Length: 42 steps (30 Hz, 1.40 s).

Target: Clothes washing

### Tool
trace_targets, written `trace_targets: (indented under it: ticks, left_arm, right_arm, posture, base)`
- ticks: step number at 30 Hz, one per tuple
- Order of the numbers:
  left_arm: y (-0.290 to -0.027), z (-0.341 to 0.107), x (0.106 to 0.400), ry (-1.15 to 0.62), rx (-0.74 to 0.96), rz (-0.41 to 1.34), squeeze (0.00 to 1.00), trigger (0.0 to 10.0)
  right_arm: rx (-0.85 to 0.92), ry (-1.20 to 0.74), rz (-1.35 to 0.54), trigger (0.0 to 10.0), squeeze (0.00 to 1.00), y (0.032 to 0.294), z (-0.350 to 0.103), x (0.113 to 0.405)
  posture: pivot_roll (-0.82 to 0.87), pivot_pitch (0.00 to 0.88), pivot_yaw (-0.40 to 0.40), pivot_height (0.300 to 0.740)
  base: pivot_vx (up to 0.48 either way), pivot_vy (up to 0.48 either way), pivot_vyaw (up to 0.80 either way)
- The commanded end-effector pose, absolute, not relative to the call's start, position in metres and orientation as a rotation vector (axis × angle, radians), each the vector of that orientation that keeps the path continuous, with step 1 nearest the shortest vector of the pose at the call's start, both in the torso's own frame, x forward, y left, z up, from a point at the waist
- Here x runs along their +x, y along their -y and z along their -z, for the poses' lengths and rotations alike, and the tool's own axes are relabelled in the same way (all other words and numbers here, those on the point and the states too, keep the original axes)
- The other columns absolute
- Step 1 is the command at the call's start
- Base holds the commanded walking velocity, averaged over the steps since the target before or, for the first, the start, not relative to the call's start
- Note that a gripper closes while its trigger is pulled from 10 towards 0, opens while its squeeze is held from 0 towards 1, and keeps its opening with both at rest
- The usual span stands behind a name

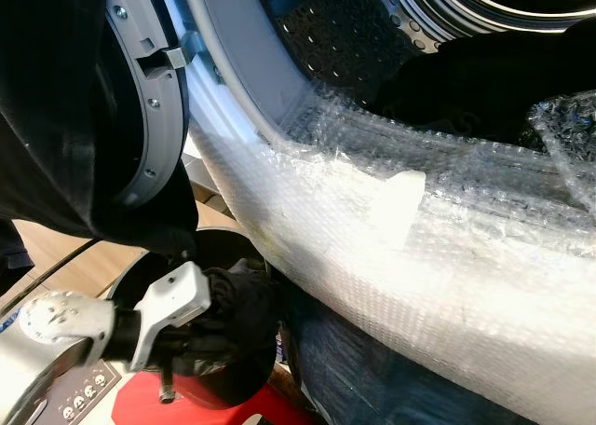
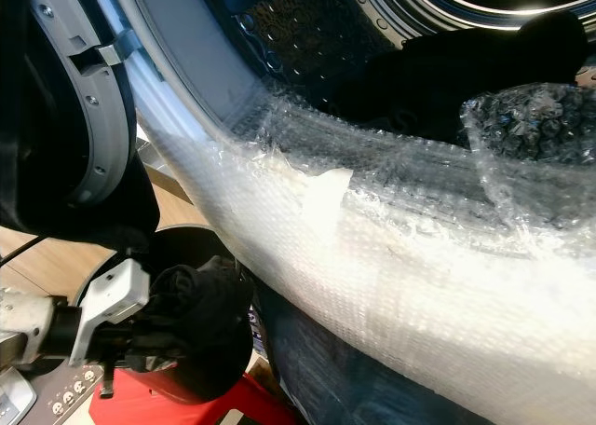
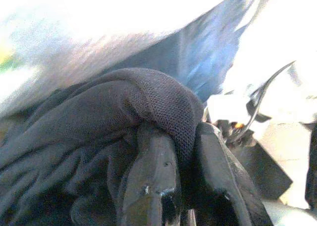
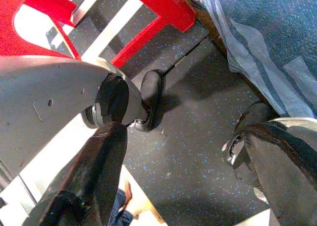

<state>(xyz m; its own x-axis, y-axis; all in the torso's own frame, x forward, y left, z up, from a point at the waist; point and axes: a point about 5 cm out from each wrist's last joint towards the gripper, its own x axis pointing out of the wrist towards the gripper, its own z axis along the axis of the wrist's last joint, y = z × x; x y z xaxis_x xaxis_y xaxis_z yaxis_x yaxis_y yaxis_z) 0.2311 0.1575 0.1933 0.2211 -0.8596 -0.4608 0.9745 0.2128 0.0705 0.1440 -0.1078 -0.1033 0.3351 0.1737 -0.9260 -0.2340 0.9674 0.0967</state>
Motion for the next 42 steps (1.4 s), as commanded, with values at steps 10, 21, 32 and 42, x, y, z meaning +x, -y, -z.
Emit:
trace_targets:
  ticks: [10,21,32,42]
  left_arm:
    - [-0.105,-0.193,0.232,-0.272,0.314,1.608,0.00,0.0]
    - [-0.073,-0.159,0.211,-0.366,0.045,1.765,0.00,0.0]
    - [-0.051,-0.152,0.198,-0.359,-0.166,1.831,0.00,0.0]
    - [-0.094,-0.106,0.217,-0.517,-0.038,1.501,0.00,0.0]
  right_arm:
    - [0.021,-1.255,-0.308,10.0,0.00,0.076,0.104,0.130]
    - [0.025,-1.256,-0.304,10.0,0.00,0.077,0.104,0.130]
    - [0.011,-1.256,-0.310,10.0,0.00,0.079,0.105,0.130]
    - [-0.004,-1.211,-0.318,10.0,0.00,0.079,0.104,0.133]
  posture:
    - [-0.01,0.069,0.169,0.740]
    - [-0.02,0.064,0.163,0.740]
    - [-0.03,0.049,0.159,0.740]
    - [-0.04,0.036,0.158,0.740]
  base:
    - [0.000,0.000,0.00]
    - [0.000,0.000,0.00]
    - [0.000,0.000,0.00]
    - [0.000,0.000,0.00]
